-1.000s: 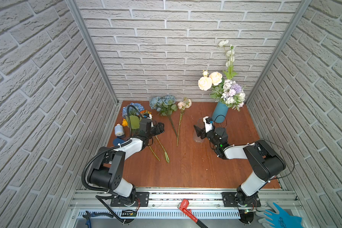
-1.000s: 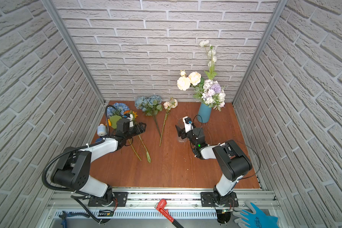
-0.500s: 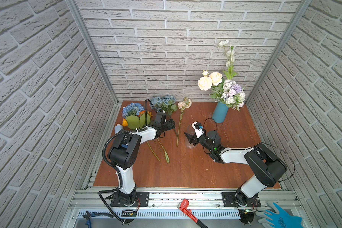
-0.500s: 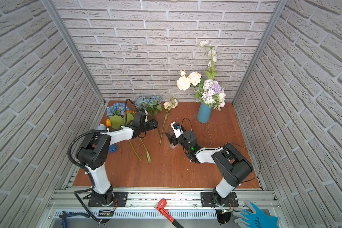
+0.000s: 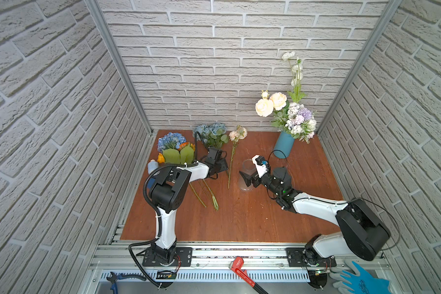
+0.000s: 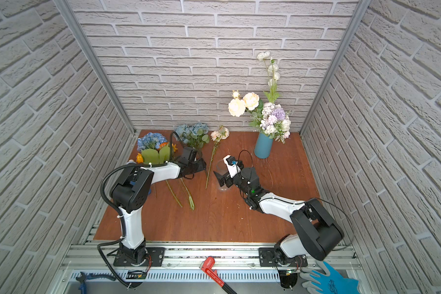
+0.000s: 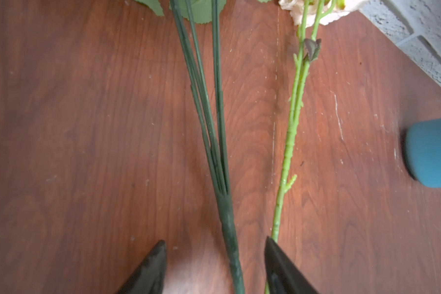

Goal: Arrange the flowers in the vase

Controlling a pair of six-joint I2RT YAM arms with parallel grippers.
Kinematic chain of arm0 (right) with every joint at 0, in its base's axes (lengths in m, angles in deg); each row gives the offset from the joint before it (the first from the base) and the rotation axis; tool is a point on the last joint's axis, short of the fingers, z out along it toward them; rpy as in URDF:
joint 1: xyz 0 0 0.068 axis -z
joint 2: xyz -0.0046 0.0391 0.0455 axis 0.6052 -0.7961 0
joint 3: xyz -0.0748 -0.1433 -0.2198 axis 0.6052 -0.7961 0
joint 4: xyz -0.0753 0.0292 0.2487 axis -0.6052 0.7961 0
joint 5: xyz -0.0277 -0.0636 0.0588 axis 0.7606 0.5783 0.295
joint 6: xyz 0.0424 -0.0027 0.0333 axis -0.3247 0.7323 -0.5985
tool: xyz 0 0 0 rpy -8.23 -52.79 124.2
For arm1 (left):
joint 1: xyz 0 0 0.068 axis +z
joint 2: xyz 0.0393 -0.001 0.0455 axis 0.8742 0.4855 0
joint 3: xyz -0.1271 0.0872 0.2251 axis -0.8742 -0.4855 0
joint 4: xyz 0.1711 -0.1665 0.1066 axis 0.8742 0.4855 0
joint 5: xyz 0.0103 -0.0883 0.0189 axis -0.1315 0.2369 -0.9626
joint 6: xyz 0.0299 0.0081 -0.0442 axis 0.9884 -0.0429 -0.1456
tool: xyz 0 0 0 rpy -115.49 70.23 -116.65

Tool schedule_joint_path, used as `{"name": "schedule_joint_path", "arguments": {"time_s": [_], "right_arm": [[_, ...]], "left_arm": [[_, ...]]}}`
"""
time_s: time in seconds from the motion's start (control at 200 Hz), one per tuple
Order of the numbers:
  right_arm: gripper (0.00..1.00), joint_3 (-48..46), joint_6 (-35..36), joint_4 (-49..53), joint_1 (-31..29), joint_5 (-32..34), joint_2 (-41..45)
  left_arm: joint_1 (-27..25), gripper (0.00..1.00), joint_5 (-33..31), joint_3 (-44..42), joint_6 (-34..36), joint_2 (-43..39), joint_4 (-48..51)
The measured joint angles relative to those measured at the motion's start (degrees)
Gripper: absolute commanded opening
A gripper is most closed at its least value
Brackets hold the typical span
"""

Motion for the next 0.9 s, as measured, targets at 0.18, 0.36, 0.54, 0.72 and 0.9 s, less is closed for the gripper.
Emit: {"name": "schedule_joint_path", "arguments": {"time_s": [0.18,0.36,0.54,0.72,0.9], "right_arm": [[1.0,5.0,-2.2,16.7,0.0,2.8,7.5],[1.0,9.8,-3.3,26.8,0.0,7.2,10.8],[1.0,12.0,-5.4,34.0,0.1,12.9,10.8],[1.0,13.6,-6.2,37.6,0.1,14.1,9.4],[0.99,14.9,-6.6,39.6,0.1,14.3,9.1]], "left_arm": [[-0.5,0.36,-1.6,2.9,-0.8,2.8,0.5],[-0.8,0.16,-2.6,6.0,-1.1,5.4,0.6],[-0.9,0.0,-3.8,6.2,-1.9,5.8,0.5],[-0.8,0.0,-5.4,5.0,-1.3,5.0,0.4],[0.2,0.0,-6.3,2.2,-0.3,2.3,0.6]]}}
